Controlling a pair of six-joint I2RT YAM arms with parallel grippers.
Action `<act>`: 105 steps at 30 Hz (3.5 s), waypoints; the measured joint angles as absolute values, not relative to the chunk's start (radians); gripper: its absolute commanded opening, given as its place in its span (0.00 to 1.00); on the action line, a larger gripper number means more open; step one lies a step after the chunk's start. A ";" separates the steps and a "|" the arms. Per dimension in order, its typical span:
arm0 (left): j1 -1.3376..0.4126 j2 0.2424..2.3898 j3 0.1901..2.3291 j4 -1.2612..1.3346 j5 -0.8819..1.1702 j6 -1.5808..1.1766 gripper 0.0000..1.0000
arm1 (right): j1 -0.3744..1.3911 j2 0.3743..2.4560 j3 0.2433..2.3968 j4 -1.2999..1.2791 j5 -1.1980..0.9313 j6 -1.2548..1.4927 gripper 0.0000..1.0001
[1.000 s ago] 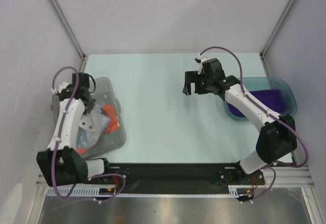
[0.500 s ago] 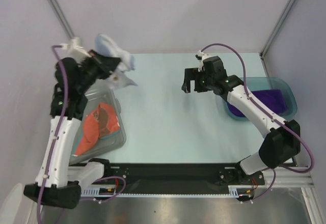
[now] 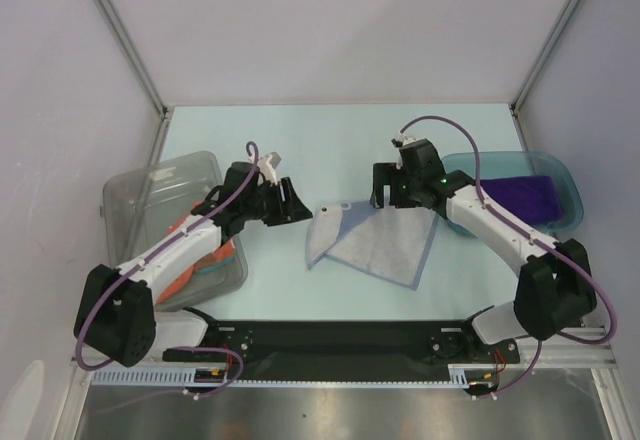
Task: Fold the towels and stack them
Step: Move the towel to the center of the board, then flatten out the crumpled towel
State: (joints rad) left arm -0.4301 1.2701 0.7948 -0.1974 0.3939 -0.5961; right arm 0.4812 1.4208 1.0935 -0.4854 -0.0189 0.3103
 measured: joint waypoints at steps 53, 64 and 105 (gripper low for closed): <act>-0.713 2.029 1.385 -0.351 0.084 -0.253 0.21 | 0.477 1.090 0.617 -0.553 0.142 0.791 0.66; -0.613 1.599 0.813 -0.208 0.095 -0.501 0.10 | 0.469 1.183 0.680 -0.511 0.101 0.660 0.67; -0.562 1.967 1.293 -0.412 0.184 -0.313 0.00 | 0.665 1.365 0.595 -0.256 0.150 1.007 0.06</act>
State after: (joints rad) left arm -0.5617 1.9671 1.2926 -0.4118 0.1844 -0.3134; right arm 0.6655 1.3647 0.5945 -0.2562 0.1501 1.0065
